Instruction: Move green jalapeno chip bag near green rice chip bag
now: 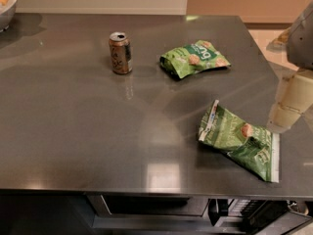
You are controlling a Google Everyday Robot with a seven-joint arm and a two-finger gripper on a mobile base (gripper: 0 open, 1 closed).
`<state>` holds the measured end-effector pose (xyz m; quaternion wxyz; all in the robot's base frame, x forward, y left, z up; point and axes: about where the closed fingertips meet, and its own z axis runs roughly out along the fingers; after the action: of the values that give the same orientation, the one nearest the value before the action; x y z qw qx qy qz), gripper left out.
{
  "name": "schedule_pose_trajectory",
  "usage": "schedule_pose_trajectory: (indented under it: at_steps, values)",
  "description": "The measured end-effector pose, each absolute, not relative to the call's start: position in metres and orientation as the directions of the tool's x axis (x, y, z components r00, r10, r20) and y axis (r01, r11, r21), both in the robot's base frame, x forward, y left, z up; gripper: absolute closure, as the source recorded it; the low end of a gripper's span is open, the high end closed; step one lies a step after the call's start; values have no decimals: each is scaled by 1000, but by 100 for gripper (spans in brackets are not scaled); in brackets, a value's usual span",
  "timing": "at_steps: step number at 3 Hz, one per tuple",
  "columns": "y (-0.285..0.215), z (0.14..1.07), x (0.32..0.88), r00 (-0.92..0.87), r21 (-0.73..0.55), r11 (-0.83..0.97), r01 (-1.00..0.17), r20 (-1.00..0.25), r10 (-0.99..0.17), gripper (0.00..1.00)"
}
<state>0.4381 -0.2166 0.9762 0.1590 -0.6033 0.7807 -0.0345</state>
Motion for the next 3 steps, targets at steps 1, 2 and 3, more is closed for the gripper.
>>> schedule_pose_trajectory:
  at_steps: [1, 2, 3]
  values:
    - [-217, 976, 438, -221, -246, 270, -931, -207, -953, 0]
    - [-214, 974, 442, -215, -233, 261, -937, -206, -955, 0]
    - [-213, 974, 442, -214, -233, 260, -937, -206, -955, 0]
